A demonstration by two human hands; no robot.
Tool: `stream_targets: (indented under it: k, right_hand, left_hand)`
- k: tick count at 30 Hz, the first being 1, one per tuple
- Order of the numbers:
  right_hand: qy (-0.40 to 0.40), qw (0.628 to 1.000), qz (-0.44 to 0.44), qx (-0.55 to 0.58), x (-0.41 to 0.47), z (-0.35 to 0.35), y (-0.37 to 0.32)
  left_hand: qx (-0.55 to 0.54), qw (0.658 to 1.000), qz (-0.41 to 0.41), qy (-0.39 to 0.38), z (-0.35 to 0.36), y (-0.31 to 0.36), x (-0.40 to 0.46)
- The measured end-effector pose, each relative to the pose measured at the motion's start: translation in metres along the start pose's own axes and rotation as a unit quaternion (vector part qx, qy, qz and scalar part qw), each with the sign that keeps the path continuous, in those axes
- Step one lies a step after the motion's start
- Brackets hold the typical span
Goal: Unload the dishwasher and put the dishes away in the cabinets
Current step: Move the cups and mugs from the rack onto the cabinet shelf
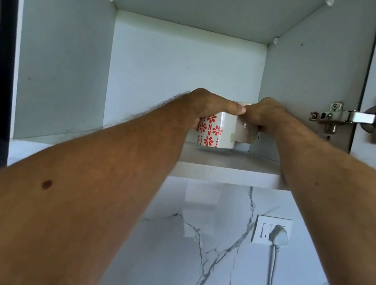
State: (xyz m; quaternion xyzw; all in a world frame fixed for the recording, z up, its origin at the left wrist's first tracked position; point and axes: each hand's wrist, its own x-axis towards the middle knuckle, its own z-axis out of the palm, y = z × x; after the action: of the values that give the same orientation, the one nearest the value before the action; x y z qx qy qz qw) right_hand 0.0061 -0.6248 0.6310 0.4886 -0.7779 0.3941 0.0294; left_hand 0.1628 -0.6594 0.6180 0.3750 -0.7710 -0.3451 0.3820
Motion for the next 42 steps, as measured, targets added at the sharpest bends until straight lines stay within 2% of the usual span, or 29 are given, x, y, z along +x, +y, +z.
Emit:
stream_targets:
  k: [8, 17, 26, 31, 36, 42]
  right_hand:
    - [-0.053, 0.998, -0.007, -0.021, 0.001, 0.006, 0.004]
    - [-0.062, 0.995, -0.013, -0.077, -0.004, 0.005, 0.009]
    - [-0.017, 0.993, -0.021, -0.113, -0.004, 0.011, 0.007]
    - [0.030, 0.984, -0.075, -0.156, -0.005, 0.009, 0.005]
    - [0.050, 0.982, -0.124, -0.137, -0.012, 0.003, 0.006]
    - [0.058, 0.982, -0.122, -0.131, -0.006, 0.006, 0.013]
  left_hand:
    - [0.021, 0.999, -0.008, -0.026, 0.008, -0.002, -0.001]
    - [0.025, 1.000, 0.018, -0.003, 0.013, -0.007, 0.002]
    - [0.050, 0.999, 0.020, 0.006, 0.015, -0.006, -0.002]
    - [0.051, 0.999, -0.007, -0.004, 0.013, -0.005, -0.010]
    - [0.063, 0.997, -0.045, -0.028, 0.012, -0.005, -0.018]
    - [0.051, 0.997, -0.047, -0.026, 0.013, -0.005, -0.018]
